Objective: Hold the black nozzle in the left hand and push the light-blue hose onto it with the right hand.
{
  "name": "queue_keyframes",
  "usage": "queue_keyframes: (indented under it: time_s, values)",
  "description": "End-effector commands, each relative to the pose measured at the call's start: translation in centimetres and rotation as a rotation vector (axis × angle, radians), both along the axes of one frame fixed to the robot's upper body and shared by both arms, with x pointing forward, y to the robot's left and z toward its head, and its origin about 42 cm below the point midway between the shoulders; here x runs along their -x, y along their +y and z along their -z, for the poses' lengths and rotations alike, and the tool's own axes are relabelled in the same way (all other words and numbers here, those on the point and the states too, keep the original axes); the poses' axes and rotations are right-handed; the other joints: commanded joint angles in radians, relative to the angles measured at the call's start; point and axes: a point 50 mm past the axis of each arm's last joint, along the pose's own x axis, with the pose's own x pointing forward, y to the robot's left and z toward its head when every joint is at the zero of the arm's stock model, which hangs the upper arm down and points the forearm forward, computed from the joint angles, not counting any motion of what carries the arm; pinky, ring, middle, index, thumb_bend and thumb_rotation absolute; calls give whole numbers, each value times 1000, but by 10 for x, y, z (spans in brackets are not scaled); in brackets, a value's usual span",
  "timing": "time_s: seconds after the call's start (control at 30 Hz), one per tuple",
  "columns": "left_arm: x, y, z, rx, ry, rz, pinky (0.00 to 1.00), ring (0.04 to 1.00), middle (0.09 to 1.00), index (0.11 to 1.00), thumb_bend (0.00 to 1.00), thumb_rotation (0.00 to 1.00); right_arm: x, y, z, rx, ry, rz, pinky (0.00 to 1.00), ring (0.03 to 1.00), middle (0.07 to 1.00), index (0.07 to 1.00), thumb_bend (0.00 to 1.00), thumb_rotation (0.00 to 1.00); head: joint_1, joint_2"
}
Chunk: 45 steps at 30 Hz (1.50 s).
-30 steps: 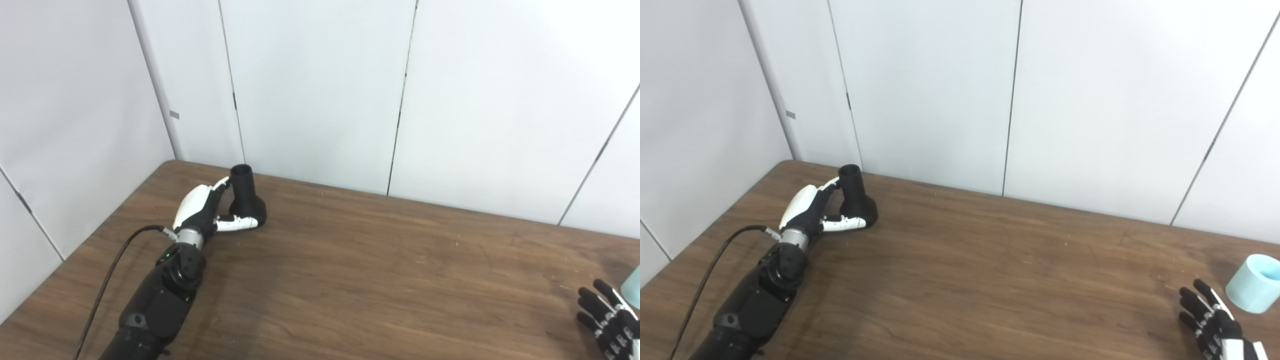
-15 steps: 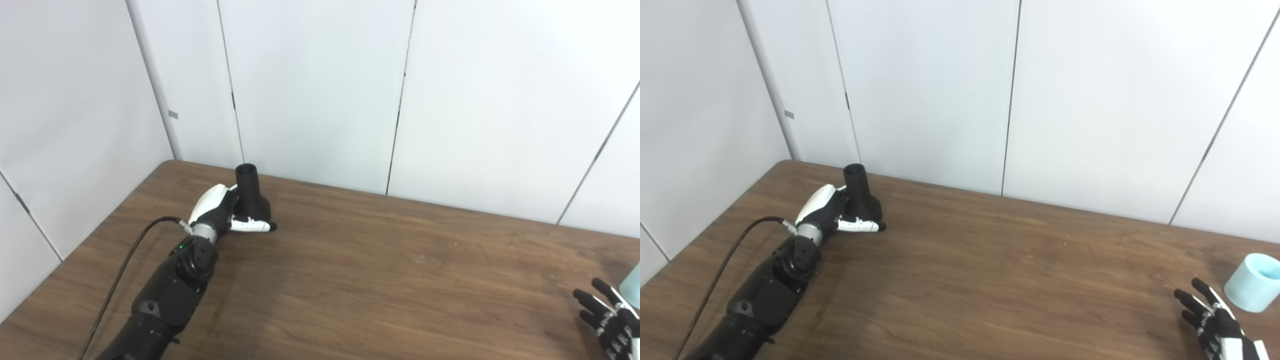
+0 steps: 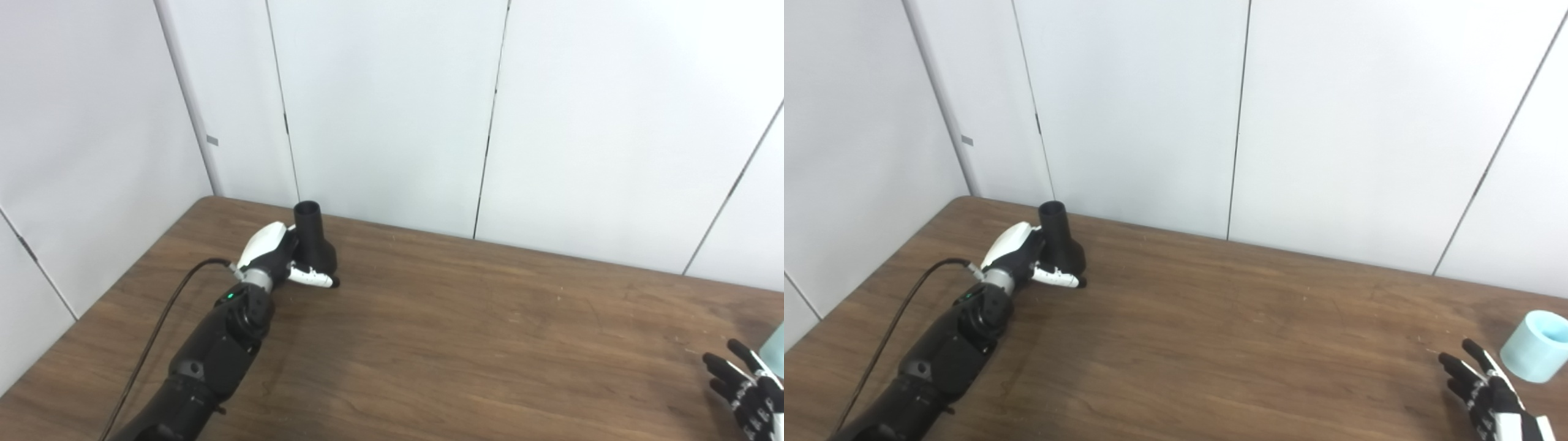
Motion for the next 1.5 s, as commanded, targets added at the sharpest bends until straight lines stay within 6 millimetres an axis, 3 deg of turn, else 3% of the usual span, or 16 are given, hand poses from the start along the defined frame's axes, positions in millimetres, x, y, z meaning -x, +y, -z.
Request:
queue_keyframes:
  time_s: [0.0, 0.03, 0.07, 0.17, 0.27, 0.4, 0.7, 0.93, 1.13, 1.47]
  values:
    - [-6, 12, -25, -113, -57, -10, 1000, 949, 747, 629, 932, 46, 7, 9, 17, -33, 26, 4, 866, 876, 810, 907, 561, 1000, -1, 1]
    - [-6, 12, -25, -126, -66, -8, 1000, 932, 721, 561, 733, 50, 7, 9, 17, -31, 25, 4, 868, 878, 813, 907, 561, 1000, -1, 1]
    - [-5, 12, -24, -130, -80, -6, 1000, 914, 694, 518, 610, 51, 7, 9, 17, -30, 24, 3, 871, 880, 814, 907, 561, 1000, -1, 2]
    - [-4, 12, -20, -109, -133, 0, 1000, 834, 600, 487, 532, 47, 7, 10, 16, -24, 22, 2, 874, 880, 815, 906, 561, 1000, -2, 3]
    - [-3, 10, -15, -93, -167, 1, 1000, 738, 539, 455, 520, 4, 8, 10, 15, -19, 23, -2, 879, 888, 819, 910, 558, 1000, -4, 6]
    - [-3, 8, -13, -87, -174, 11, 1000, 698, 493, 480, 524, 0, 9, 9, 14, -25, 25, -2, 888, 893, 819, 912, 556, 1000, -5, 9]
    - [0, 2, -17, -50, -167, 21, 1000, 734, 478, 493, 524, 0, 9, 10, 13, -38, 24, 0, 890, 905, 819, 911, 561, 1000, -14, 17]
    - [13, -10, -17, -9, -176, 67, 1000, 705, 487, 485, 524, 0, 9, 13, 11, -36, 16, 1, 896, 902, 818, 909, 566, 1000, -35, 28]
    - [42, -44, -11, 47, -149, 174, 1000, 765, 530, 445, 518, 0, 11, 16, 6, -44, 9, -3, 910, 895, 812, 915, 579, 1000, -61, 40]
    - [91, -98, -2, 140, -129, 386, 1000, 790, 505, 466, 523, 0, 20, 17, -9, -57, 17, 4, 928, 923, 813, 915, 587, 1000, -117, 58]
